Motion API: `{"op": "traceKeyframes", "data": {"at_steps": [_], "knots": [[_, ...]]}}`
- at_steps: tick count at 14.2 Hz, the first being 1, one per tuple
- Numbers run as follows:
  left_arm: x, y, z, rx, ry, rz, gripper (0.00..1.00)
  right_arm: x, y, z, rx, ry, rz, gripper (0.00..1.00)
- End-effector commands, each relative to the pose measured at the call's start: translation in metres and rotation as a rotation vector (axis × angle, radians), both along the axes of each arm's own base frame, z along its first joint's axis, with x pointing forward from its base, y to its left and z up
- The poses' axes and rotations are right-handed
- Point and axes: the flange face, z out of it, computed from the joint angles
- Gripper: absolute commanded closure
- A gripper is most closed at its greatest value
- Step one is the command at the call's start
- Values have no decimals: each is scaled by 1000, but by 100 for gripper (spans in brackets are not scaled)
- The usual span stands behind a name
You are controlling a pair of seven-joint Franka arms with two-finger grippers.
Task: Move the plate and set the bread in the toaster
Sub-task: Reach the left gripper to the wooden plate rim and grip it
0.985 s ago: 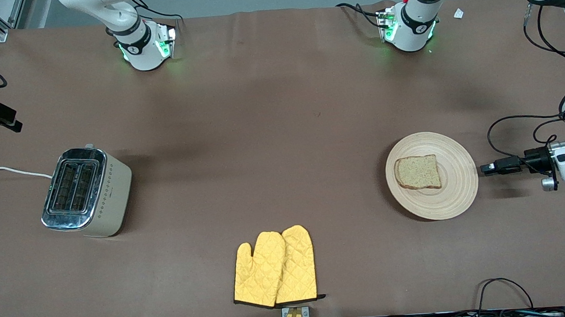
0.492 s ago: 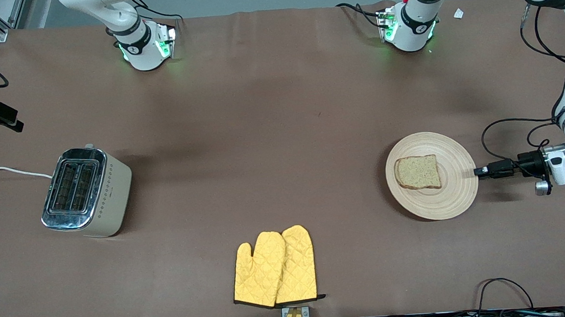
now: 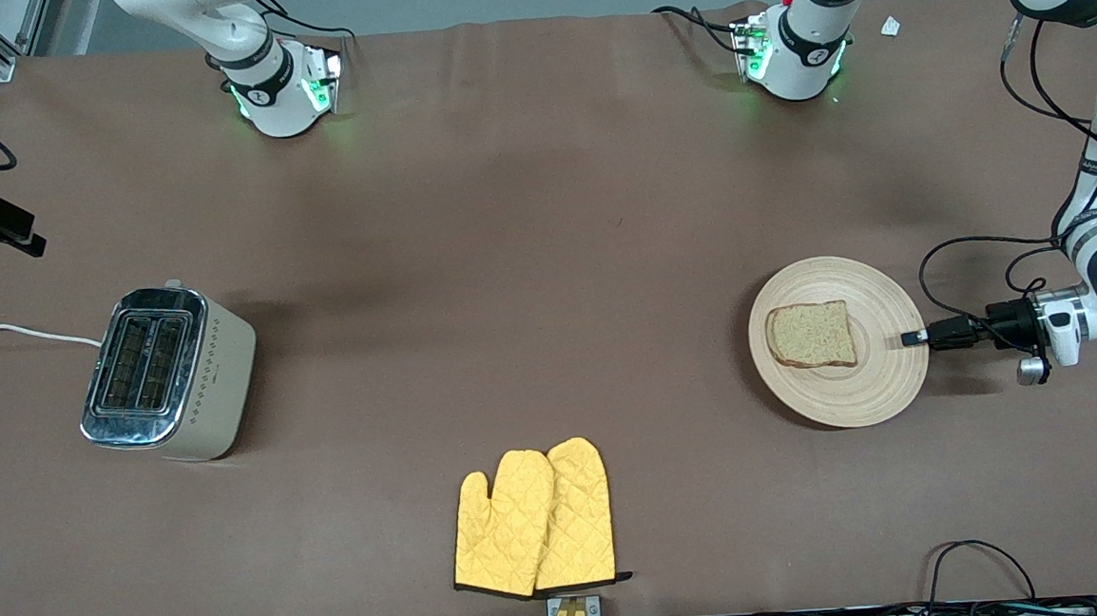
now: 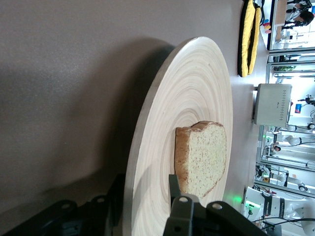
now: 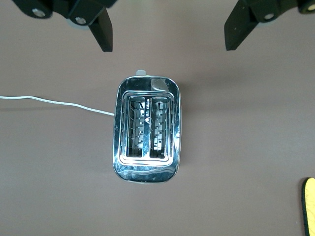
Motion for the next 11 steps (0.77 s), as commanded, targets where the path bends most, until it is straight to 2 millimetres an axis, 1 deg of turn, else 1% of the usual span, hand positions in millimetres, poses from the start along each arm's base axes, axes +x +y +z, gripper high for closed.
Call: {"op": "traceKeyframes", "data": {"at_steps": [1, 2, 3, 5, 7, 8, 9, 10, 11], "knots": [[5, -6, 1, -27, -26, -6, 80, -4, 2, 2, 6, -3, -11, 0], [6, -7, 2, -28, -26, -7, 86, -3, 2, 1, 5, -1, -11, 0], [7, -9, 2, -30, -28, -11, 90, -4, 2, 2, 6, -3, -11, 0], [11, -23, 5, -52, -36, -20, 94, -4, 2, 2, 6, -3, -11, 0], [19, -42, 12, -78, -39, -32, 99, -4, 2, 2, 6, -3, -11, 0], [24, -56, 16, -95, -41, -43, 99, -4, 2, 2, 6, -1, -11, 0], [31, -76, 22, -118, -41, -53, 99, -4, 2, 2, 6, -3, -11, 0], [38, -101, 28, -132, -36, -66, 99, -3, 2, 1, 5, -1, -11, 0], [41, -125, 29, -155, -29, -63, 99, -3, 2, 1, 5, -1, -11, 0]]}}
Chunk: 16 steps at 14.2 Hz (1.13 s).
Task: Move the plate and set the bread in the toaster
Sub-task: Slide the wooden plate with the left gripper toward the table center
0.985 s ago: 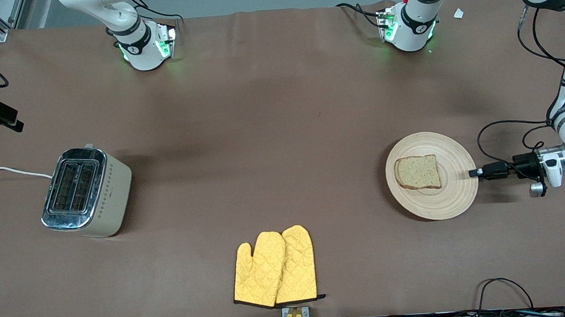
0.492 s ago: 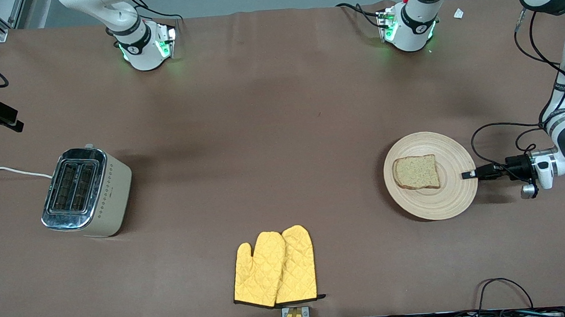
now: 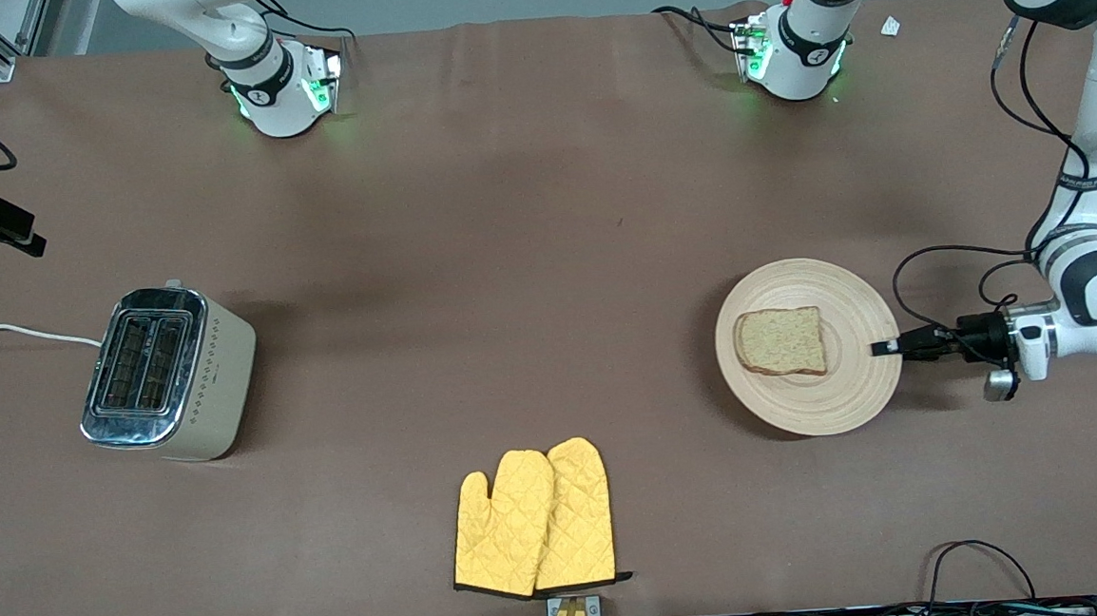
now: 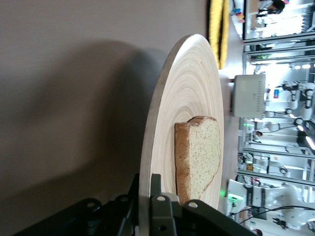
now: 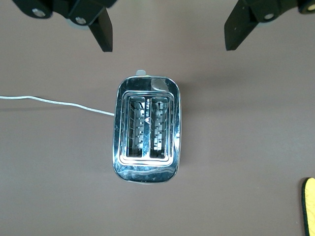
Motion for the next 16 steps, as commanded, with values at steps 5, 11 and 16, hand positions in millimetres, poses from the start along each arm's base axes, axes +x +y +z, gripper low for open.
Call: {"op": "traceKeyframes", "data": {"at_steps": [5, 11, 16], "knots": [[18, -185, 6, -75, -7, 13, 99, -4, 1, 2, 6, -3, -11, 0], [-2, -304, -3, -47, -2, -13, 99, -3, 1, 1, 5, -1, -12, 0], [-34, -356, -21, -25, 24, -13, 99, -3, 0, 1, 5, -1, -12, 0]]}}
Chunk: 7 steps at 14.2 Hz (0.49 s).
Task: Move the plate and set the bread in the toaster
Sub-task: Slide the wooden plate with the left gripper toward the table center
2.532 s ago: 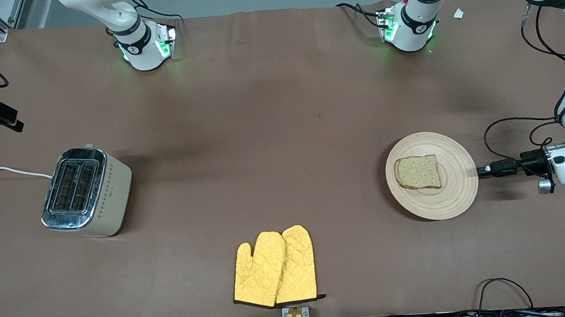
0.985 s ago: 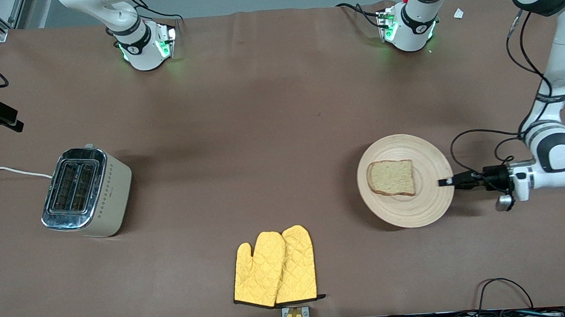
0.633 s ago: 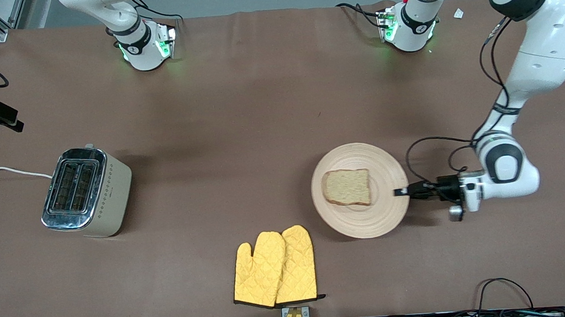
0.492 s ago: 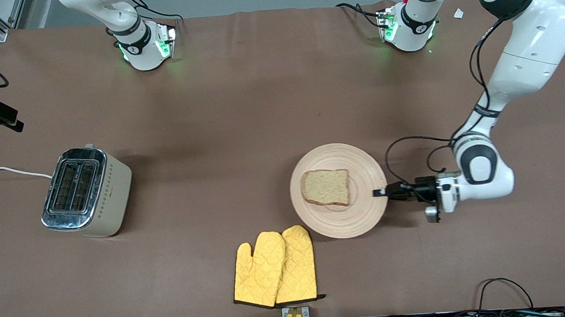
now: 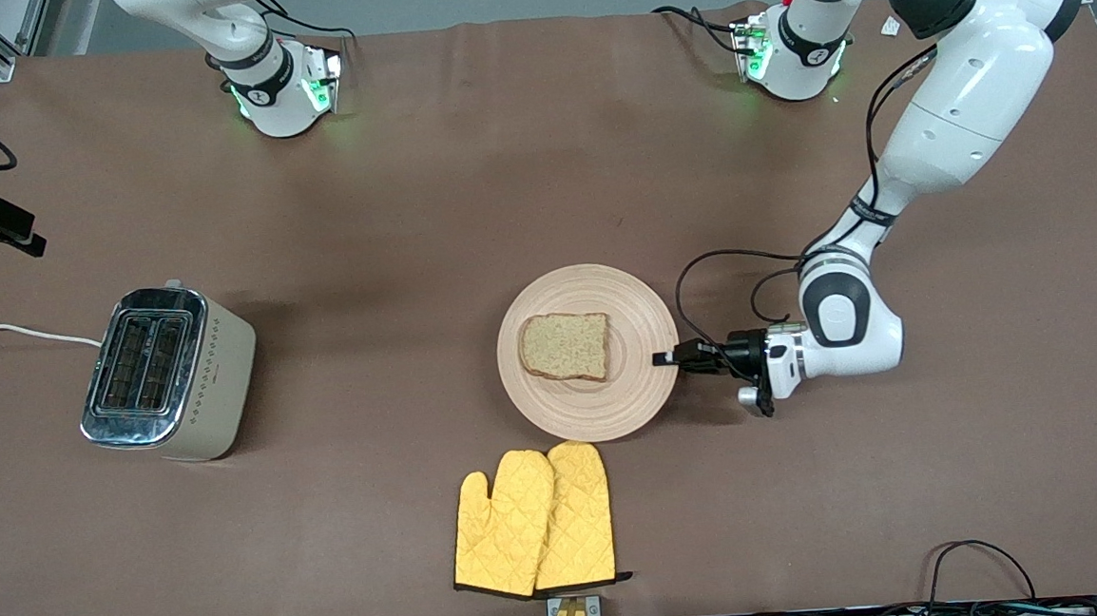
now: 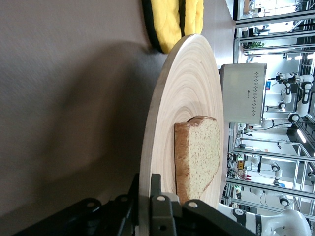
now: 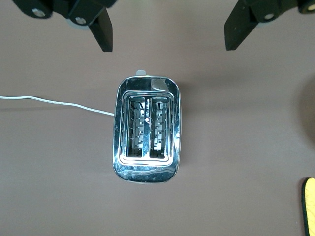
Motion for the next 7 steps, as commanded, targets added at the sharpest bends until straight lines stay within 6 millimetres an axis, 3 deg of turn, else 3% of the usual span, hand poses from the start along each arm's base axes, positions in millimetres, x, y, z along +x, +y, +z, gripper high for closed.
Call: {"op": "traceKeyframes", "data": {"at_steps": [1, 7], "knots": [[-15, -26, 5, -5, -9, 28, 99, -3, 0, 1, 5, -1, -14, 0], [-34, -73, 4, 38, -27, 83, 95, -1, 3, 0, 22, 3, 1, 0]]}}
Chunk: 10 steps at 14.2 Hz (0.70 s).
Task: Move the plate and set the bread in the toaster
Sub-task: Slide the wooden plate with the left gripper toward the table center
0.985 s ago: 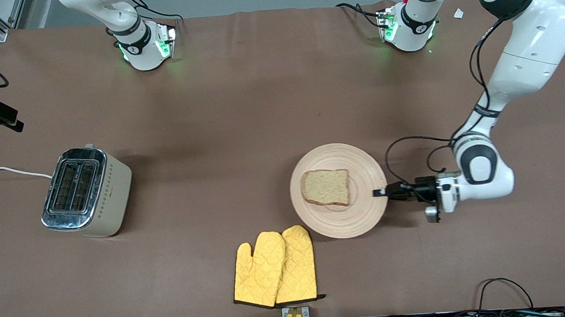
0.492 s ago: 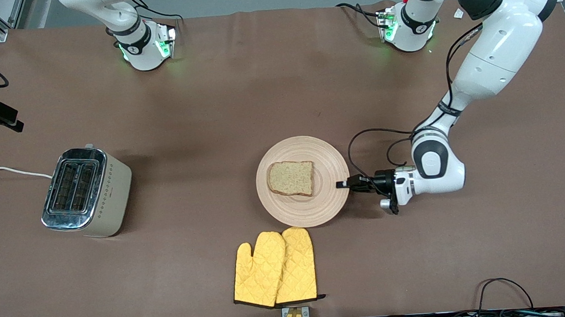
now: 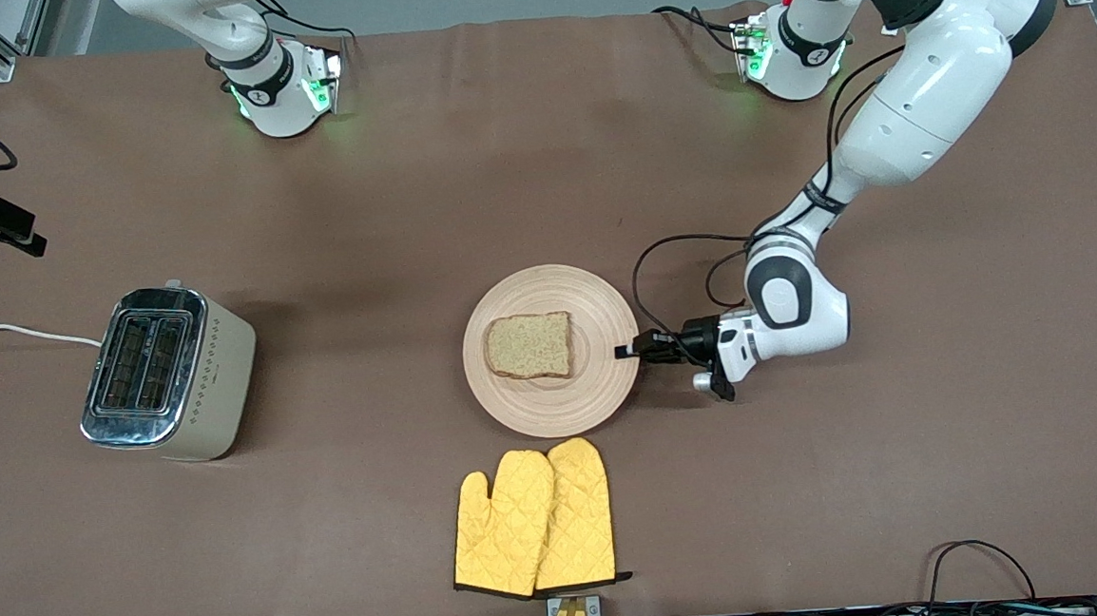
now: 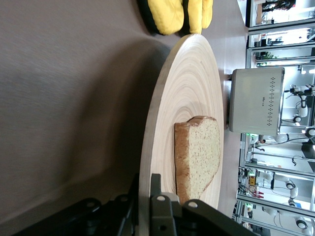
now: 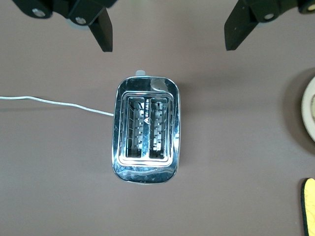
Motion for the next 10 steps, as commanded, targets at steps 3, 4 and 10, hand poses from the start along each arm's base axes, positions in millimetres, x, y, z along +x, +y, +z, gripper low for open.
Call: {"op": "traceKeyframes", "data": {"at_steps": [3, 4, 10], "knots": [[-18, -10, 0, -2, 17, 5, 66, 0, 4, 4, 13, -6, 4, 0], [-20, -6, -3, 1, 24, 7, 37, 0, 4, 5, 12, -8, 4, 0], [18, 26, 57, 7, 21, 111, 0, 3, 52, 2, 79, -4, 75, 0]]}}
